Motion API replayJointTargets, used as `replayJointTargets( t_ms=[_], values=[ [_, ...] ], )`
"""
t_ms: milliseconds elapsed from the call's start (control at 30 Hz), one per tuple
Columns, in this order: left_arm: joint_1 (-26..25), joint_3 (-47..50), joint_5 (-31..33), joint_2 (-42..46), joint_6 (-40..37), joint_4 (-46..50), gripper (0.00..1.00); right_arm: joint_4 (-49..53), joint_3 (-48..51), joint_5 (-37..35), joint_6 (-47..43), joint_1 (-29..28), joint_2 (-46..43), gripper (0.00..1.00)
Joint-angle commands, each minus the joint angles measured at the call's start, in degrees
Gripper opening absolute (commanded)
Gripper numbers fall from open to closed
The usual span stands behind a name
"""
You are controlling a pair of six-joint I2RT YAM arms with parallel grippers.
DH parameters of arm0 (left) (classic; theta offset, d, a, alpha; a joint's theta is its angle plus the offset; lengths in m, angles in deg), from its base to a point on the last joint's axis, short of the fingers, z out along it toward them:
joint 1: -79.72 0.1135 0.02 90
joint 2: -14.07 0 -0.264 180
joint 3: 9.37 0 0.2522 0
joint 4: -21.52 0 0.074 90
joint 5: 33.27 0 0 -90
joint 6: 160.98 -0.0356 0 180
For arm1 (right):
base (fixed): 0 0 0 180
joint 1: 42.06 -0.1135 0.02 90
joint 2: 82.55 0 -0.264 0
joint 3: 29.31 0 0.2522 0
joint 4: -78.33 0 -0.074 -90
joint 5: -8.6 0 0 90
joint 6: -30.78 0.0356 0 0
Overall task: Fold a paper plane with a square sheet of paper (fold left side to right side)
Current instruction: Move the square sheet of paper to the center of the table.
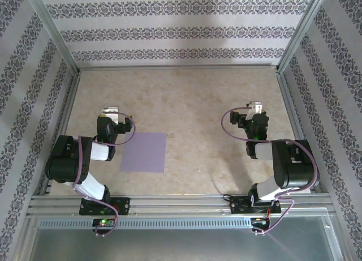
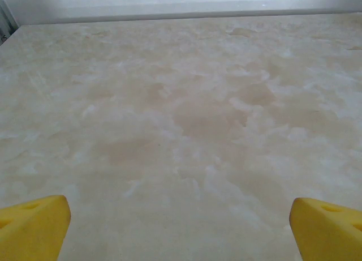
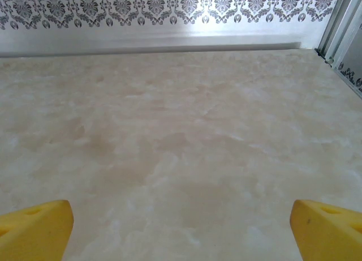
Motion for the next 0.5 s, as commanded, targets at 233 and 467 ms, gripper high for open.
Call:
replayJointTargets(
  t_ms=[233, 467],
  values=[
    [0.4, -1.0, -1.2, 0.3, -0.5, 0.3, 1.0, -1.9, 0.6, -0.6, 0.4, -0.2, 0.6, 0.98],
    [0.4, -0.8, 0.3, 0.3, 0.0, 0.0, 1.0, -1.8, 0.5, -0.5, 0.5, -0.2, 0.6, 0.98]
  ],
)
